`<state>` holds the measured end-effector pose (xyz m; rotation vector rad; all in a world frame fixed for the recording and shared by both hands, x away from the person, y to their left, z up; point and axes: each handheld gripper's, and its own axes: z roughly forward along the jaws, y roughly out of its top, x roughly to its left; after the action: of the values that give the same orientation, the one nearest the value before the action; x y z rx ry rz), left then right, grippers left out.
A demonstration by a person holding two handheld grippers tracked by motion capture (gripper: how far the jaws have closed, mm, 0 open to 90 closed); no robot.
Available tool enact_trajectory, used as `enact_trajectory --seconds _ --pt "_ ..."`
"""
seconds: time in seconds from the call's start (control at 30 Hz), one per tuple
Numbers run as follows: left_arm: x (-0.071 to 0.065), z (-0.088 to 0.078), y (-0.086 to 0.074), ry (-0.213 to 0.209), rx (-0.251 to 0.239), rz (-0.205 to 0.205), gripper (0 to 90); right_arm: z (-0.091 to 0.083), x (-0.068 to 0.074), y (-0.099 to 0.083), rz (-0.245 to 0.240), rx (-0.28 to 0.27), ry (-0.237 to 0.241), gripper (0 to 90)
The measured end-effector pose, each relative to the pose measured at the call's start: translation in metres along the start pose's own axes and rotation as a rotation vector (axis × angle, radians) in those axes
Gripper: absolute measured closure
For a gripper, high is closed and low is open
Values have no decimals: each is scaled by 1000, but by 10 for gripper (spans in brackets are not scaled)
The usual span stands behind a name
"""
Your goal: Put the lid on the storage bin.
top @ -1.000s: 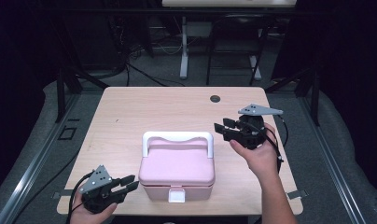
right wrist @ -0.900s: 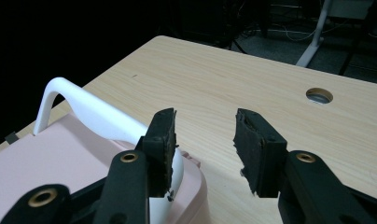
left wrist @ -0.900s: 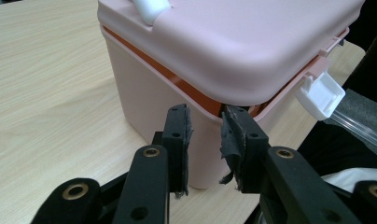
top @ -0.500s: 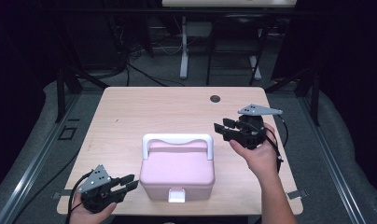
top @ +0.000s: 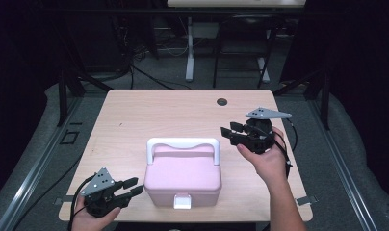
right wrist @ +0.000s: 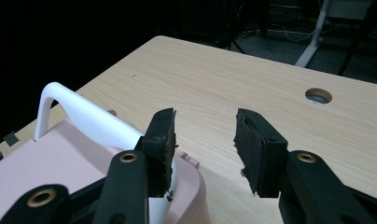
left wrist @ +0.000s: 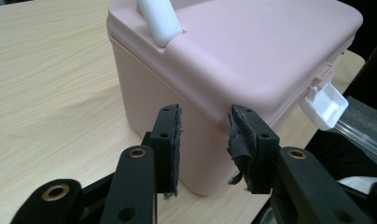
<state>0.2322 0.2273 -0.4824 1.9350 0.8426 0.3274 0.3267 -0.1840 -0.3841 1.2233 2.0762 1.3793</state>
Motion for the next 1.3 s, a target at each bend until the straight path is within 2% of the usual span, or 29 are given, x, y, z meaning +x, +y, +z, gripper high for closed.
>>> enact_trajectory --seconds 0.17,0.83,0.93,1.3 --pt "2 0 3 -2 -4 -19 597 0 -1 0 1 0 -1 569" --pt "8 4 22 13 -16 -6 567 -1 -1 0 3 -6 0 566" --pt "10 4 26 18 -16 6 562 -1 -1 0 3 -6 0 566" --pt "22 4 39 31 -23 1 544 -2 -1 0 -1 -7 -6 549"
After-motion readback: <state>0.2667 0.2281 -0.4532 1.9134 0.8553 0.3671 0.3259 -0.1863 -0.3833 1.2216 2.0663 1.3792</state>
